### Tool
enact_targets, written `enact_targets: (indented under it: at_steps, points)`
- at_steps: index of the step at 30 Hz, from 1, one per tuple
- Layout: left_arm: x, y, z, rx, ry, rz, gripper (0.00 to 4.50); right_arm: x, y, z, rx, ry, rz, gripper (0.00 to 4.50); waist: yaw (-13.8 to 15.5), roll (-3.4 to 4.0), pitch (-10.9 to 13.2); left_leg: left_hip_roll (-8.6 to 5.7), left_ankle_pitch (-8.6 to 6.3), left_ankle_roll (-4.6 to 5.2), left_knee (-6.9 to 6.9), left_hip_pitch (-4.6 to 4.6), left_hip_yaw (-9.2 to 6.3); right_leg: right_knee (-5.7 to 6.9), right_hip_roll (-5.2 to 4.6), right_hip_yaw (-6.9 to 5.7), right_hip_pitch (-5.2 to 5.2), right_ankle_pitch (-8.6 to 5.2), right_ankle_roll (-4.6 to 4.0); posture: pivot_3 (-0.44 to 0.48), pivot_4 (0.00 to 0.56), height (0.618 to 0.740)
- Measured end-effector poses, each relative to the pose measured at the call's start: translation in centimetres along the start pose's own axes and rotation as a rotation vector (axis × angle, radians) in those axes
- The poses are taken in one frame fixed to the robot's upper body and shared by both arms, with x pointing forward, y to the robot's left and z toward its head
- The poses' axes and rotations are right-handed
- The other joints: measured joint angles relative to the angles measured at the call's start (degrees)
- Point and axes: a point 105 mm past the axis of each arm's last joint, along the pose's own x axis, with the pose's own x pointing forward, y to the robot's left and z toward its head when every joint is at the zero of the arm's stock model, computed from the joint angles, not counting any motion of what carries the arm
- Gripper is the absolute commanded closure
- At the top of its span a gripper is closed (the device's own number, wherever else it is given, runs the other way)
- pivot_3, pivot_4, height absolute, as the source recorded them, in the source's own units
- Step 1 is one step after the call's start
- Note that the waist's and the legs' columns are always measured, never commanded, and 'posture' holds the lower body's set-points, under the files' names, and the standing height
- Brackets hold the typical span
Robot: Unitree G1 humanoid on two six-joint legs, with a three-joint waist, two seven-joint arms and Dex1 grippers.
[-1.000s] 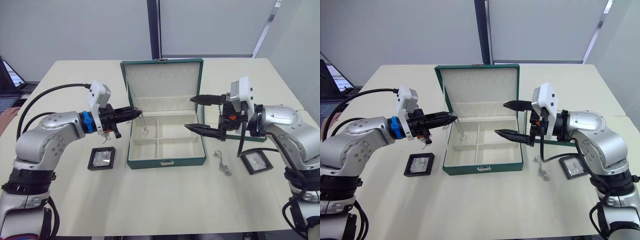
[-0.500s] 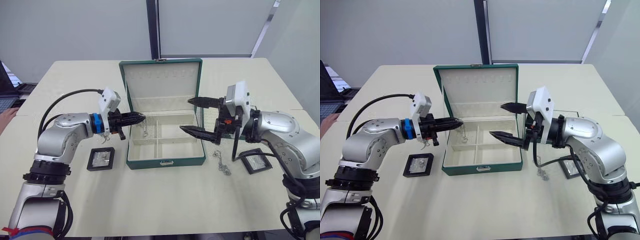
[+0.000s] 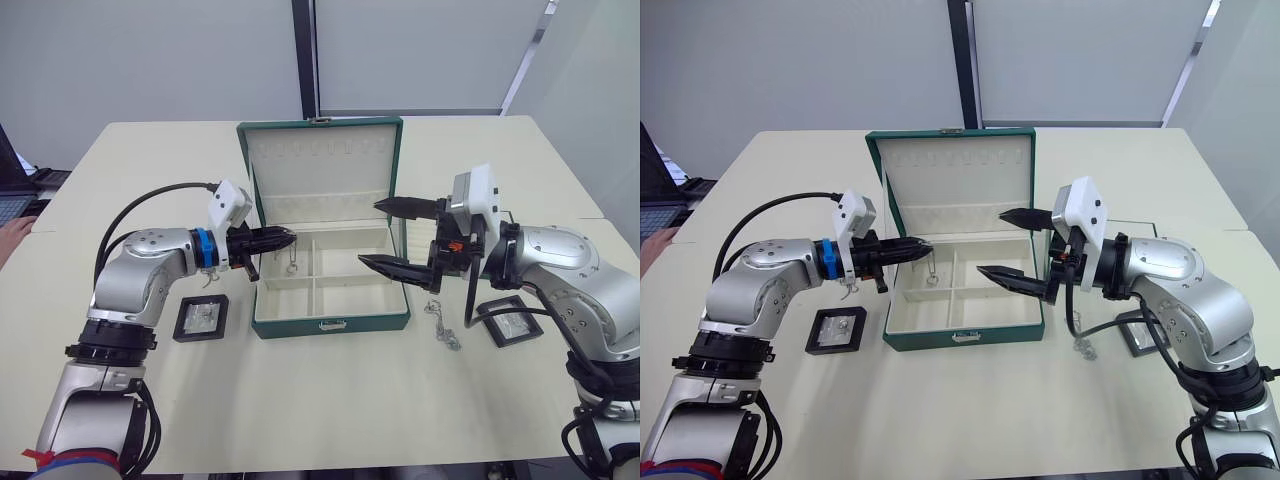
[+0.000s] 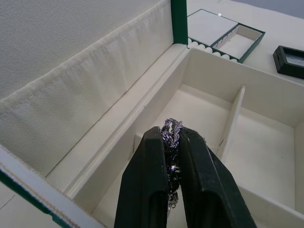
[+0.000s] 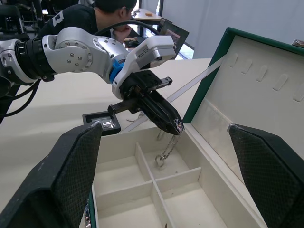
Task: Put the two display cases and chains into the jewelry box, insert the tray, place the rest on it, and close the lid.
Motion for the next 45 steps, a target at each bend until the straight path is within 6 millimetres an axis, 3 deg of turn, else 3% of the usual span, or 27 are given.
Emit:
enact_targets:
  at_steps: [10,25,35,42,45]
  points:
    - [0.2,-0.1,-0.5,-0.007,0.010,0.002,4.42,0.0,0.0,-0.1,0.003,0.002,0.000,0.00,-0.01,0.00,0.00,0.00,0.00,0.00,0.00,0.00,-0.01,0.00,0.00,0.00,0.00,0.00,0.00,0.000,0.150,0.740]
    - [0.3,-0.3,0.2,-0.021,-0.025,0.007,0.02,0.0,0.0,-0.1,0.003,0.002,0.001,0.00,-0.01,0.00,0.00,0.00,0.00,0.00,0.03,0.00,-0.01,0.03,0.00,0.00,0.00,0.00,0.00,0.000,0.150,0.740]
    - [0.2,-0.5,0.8,-0.058,-0.060,-0.008,0.02,0.0,-0.1,-0.2,0.007,0.001,0.000,0.00,-0.03,0.00,0.00,0.00,0.00,0.00,0.04,0.00,-0.01,0.04,0.00,0.00,0.00,0.00,0.00,0.000,0.150,0.740]
    - [-0.3,-2.0,2.8,-0.080,-0.139,-0.090,0.02,-0.2,-0.3,-0.4,0.017,0.007,-0.004,0.00,-0.04,0.00,0.00,0.00,0.00,0.00,0.04,0.00,0.01,0.03,0.00,0.00,0.02,0.00,0.00,0.000,0.150,0.740]
    - [-0.9,-2.9,4.3,-0.065,-0.173,-0.124,0.02,-1.4,-1.1,-0.4,0.011,0.023,-0.038,0.00,-0.03,-0.01,0.00,0.00,0.00,0.00,0.04,0.00,0.00,0.03,-0.01,0.00,0.04,0.00,0.00,0.000,0.150,0.740]
